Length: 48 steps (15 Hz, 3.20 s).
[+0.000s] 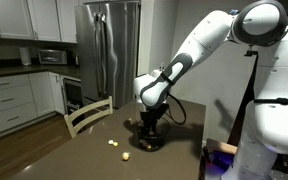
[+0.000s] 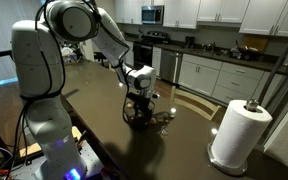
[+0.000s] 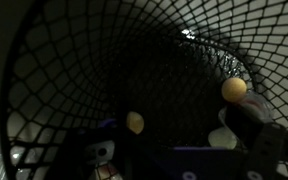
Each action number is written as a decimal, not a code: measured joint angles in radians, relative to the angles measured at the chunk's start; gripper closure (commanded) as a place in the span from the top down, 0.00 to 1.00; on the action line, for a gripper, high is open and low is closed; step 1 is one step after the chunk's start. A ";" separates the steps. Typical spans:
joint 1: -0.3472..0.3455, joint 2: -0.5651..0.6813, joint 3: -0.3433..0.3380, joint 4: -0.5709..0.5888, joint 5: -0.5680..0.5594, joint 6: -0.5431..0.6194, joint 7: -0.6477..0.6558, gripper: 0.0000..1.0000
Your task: Remove a thing from the basket and put it on the table
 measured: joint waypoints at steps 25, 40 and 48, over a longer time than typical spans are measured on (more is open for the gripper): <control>0.003 0.028 -0.017 0.010 -0.195 0.033 0.066 0.74; 0.003 0.028 -0.032 0.031 -0.283 0.038 0.086 0.83; 0.003 0.035 -0.056 0.034 -0.369 0.039 0.125 0.91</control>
